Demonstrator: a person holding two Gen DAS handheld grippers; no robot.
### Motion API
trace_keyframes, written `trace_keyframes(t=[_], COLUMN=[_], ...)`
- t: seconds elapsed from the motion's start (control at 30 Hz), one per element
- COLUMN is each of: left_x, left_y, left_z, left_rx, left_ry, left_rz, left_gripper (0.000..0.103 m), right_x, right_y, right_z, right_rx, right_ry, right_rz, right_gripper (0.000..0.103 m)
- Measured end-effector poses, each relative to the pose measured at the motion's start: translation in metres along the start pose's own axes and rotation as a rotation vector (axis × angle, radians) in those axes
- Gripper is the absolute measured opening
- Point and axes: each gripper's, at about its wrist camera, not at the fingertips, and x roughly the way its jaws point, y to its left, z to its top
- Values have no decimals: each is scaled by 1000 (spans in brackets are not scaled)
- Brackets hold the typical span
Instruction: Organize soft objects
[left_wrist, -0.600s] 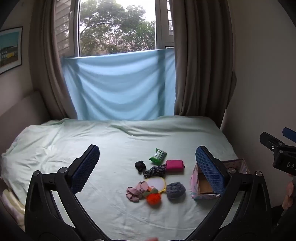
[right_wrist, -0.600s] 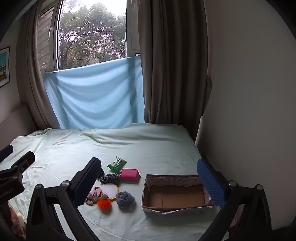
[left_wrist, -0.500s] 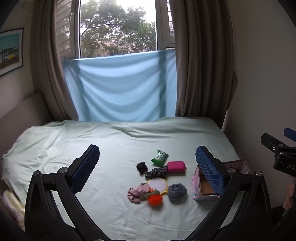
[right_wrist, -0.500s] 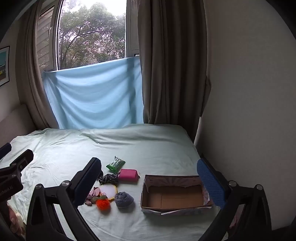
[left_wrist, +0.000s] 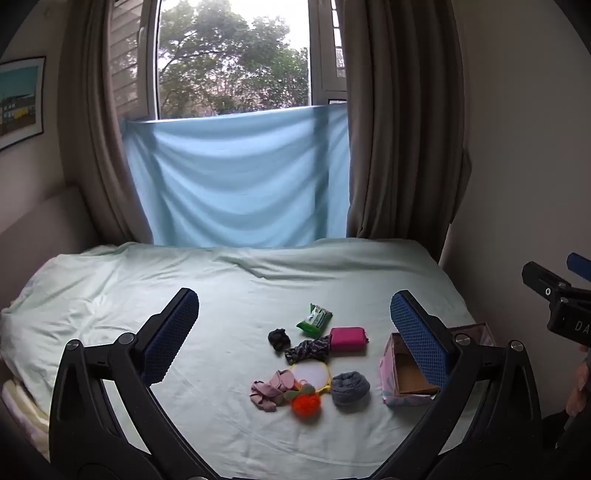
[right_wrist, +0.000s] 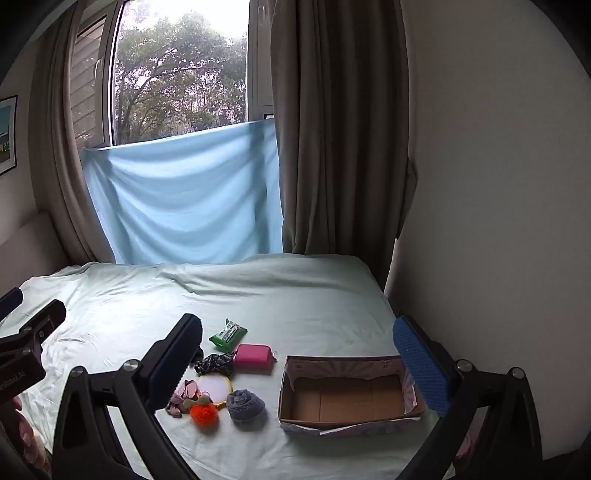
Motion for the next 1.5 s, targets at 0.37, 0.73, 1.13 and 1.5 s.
trace_keyframes(t=[0.37,0.73,1.13,1.5], left_x=[-1,2,4,4], left_y=[-2,-2,1,5], left_z=[0,2,0,0], left_rx=[7,18,1,-6], left_ry=[-11,2,17,21], left_rz=[3,-13,-31,-29], left_gripper=[103,103,103,103], right_x=[5,5,6,7], right_y=[14,15,18,22], right_z=[-8,-9,-7,-8], right_rx=[-21,-19,-24,-21], right_ry=[-27,-35,-48,-49], right_rz=[-20,-17,-13,-12], right_gripper=[103,103,103,103])
